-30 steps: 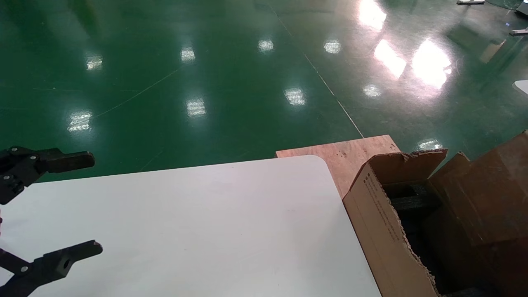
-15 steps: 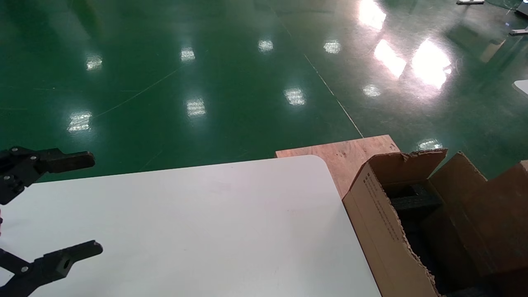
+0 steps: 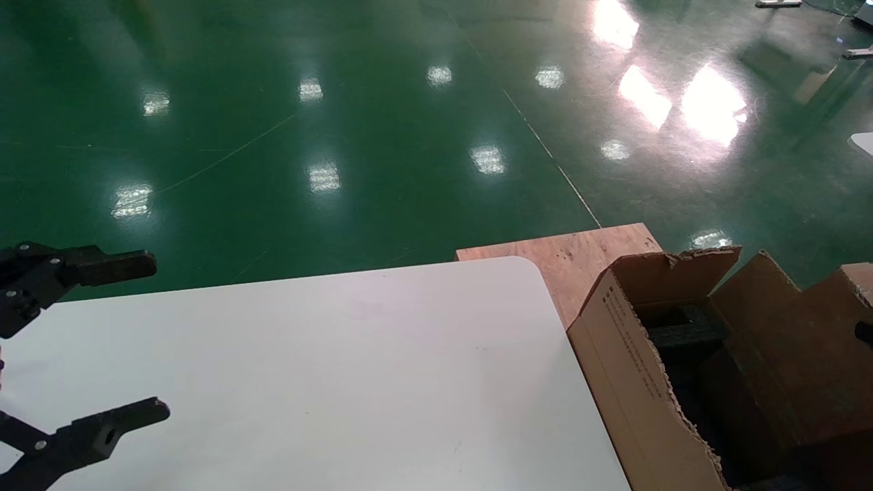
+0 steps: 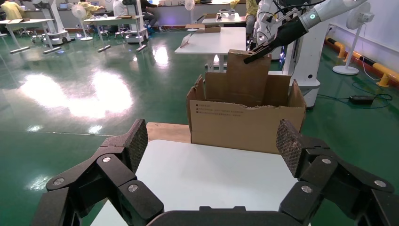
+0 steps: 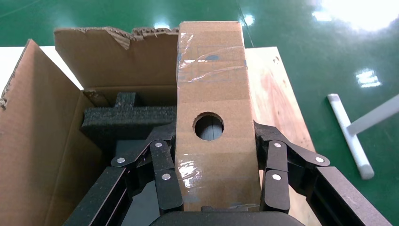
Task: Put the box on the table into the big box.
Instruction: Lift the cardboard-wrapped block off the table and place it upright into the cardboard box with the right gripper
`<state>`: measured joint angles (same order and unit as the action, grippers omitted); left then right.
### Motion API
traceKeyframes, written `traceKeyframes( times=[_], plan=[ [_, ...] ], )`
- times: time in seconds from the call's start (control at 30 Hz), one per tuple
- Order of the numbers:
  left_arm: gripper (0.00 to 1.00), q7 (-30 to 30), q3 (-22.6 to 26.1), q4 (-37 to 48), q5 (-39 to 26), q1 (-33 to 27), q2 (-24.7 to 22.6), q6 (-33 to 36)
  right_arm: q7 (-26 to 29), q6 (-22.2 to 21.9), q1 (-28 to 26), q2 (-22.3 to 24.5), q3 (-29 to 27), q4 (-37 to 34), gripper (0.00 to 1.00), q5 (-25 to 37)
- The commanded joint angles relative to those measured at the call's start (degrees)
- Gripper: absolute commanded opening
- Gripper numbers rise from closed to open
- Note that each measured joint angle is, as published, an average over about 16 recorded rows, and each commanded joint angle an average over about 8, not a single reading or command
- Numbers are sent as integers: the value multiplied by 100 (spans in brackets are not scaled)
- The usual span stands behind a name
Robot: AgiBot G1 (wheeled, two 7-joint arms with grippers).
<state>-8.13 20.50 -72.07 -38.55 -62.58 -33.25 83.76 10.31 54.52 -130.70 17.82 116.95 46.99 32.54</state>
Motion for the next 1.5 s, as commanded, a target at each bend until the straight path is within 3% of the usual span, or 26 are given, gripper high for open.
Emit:
traceKeyframes(
  times=[0.03,1.5],
  plan=[
    [100,0,0,0,0,0,0,0,-81,8,-86,-49,95,-66,0,-48],
    [100,1,2,0,1,-1,1,-1,-931,299,-2107,-488,2927,-1241,0,-876]
  ],
)
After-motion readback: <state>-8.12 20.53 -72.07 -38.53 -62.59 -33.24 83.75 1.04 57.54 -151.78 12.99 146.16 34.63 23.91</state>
